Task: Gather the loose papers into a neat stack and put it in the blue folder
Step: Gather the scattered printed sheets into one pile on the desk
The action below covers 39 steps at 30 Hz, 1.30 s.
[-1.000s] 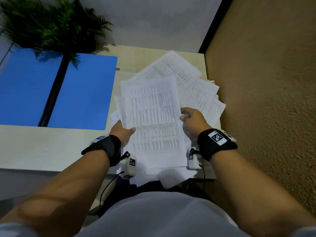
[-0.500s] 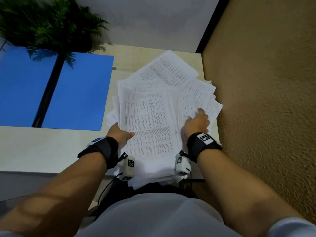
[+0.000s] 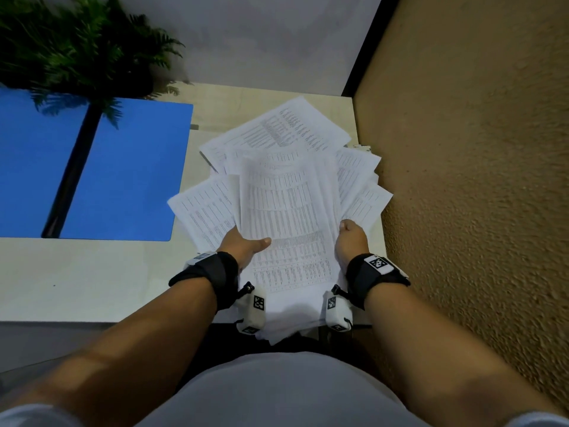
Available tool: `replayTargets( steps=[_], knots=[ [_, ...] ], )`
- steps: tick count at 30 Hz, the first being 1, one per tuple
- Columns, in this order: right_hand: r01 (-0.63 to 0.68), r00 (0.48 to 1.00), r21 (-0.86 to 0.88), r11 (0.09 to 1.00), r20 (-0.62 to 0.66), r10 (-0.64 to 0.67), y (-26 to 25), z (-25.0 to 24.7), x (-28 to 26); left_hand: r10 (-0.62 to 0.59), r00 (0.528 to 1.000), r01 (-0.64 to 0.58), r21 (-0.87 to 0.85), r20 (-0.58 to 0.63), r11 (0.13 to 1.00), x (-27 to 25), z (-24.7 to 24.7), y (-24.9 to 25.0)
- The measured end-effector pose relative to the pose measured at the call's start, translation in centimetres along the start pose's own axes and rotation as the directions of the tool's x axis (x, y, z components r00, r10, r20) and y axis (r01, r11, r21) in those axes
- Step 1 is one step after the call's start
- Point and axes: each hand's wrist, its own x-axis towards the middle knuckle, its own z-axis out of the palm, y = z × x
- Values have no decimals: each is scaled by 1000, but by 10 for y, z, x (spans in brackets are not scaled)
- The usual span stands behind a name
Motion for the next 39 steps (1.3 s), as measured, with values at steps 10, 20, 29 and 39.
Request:
replayTargets(
  steps=[10, 20, 29, 39],
  knots=[
    [-65, 993, 126, 990, 101, 52, -1, -27, -8, 31, 994, -10, 196, -102, 981, 13, -3, 30],
    [-104, 976, 78, 992, 199, 87, 11, -45, -4, 244, 899, -67, 433, -365, 899, 88, -78, 89],
    [-110, 974, -90, 990, 191, 126, 14, -39, 5, 84, 969, 36, 467, -233, 884, 103, -87, 92],
    [-89, 990, -166, 982, 90, 105, 18, -30, 8, 449, 731, -306, 340, -515, 889, 46, -85, 131]
  ],
)
